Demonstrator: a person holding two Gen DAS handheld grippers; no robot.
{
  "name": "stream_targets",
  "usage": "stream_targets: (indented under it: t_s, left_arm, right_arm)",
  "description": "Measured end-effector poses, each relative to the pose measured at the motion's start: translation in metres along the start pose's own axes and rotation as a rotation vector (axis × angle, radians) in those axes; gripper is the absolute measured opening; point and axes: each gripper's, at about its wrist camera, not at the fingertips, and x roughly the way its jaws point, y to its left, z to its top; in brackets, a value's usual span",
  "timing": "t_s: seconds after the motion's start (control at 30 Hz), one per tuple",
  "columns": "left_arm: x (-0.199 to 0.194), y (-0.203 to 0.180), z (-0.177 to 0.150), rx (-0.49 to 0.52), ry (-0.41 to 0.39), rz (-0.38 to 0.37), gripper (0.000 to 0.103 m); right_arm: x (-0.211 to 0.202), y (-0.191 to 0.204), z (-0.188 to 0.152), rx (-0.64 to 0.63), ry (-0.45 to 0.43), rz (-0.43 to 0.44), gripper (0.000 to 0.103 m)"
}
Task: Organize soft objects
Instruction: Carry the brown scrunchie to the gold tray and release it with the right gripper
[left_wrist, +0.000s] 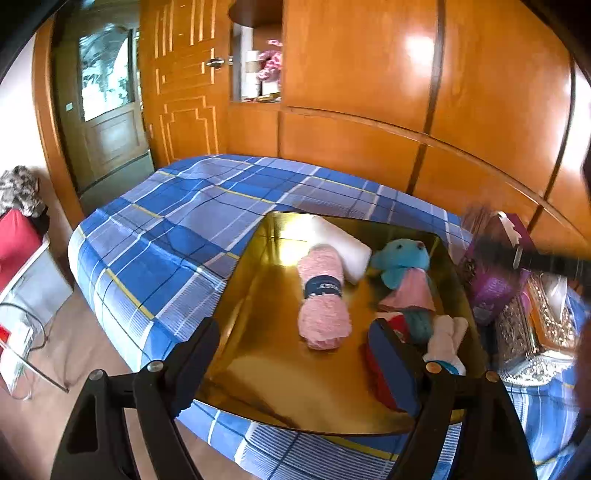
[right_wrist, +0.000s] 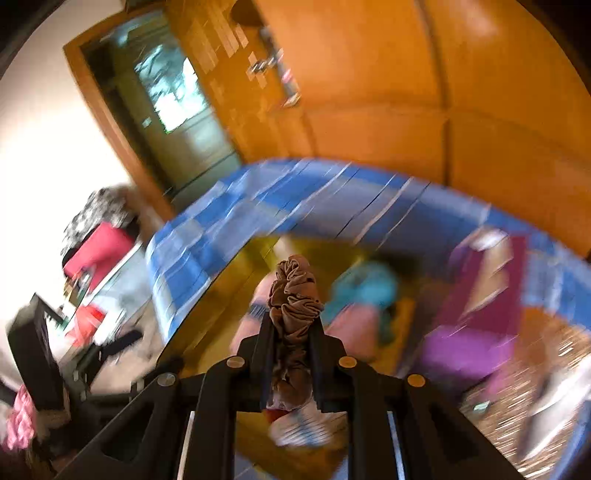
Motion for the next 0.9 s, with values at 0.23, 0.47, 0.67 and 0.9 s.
stream_targets:
  t_s: [0.23, 0.47, 0.67, 0.9]
  left_arm:
    - [0.008, 0.021, 0.0, -0.053, 0.013, 0.028, 0.083]
    - [0.009, 0.035, 0.001, -0.092, 0.009, 0.055, 0.083]
    - [0.006, 0.027, 0.0, -0.072, 0.004, 0.045, 0.083]
    - [-0.002, 0.013, 0.001, -0.029, -0.022, 0.027, 0.087]
  right_arm:
    - [0.036, 0.023, -0.038, -0.008, 0.119, 0.054, 0.016]
    - [0.053, 0.035, -0.056, -0.057, 0.206, 0.066, 0.022]
    - [0.064, 0.033, -0.064, -0.05, 0.255, 0.046, 0.032]
    - [0.045, 0.032, -0.069, -0.056, 0.193, -0.002, 0.042]
